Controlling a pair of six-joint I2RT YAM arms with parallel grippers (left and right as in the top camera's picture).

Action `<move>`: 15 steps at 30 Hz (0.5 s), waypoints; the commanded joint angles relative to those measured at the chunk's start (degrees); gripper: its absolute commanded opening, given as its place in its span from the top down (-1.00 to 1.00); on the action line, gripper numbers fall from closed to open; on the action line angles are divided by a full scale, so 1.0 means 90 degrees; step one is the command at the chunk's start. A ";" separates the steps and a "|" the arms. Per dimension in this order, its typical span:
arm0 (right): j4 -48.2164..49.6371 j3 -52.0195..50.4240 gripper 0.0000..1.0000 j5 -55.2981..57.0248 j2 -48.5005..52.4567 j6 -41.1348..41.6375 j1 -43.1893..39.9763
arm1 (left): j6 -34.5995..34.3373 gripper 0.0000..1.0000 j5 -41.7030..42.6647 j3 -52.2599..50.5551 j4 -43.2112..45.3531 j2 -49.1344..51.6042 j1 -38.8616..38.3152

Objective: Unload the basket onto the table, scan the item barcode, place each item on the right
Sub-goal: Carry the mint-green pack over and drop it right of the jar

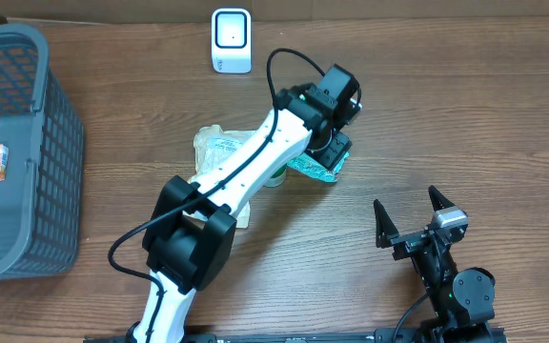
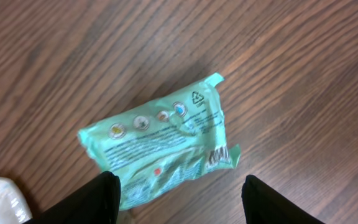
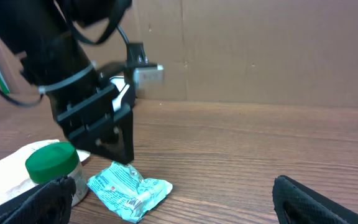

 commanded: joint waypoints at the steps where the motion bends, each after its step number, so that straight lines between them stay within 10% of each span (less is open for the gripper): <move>1: 0.0039 -0.0066 -1.00 0.0058 -0.0063 0.0010 0.0022 | -0.0063 -0.29 -0.0068 0.0874 -0.0386 -0.0330 0.0306; 15: 0.0039 -0.0066 -1.00 0.0056 -0.0063 0.0012 0.0022 | -0.0593 -0.23 -0.1066 0.2771 -0.2222 -0.2222 0.2868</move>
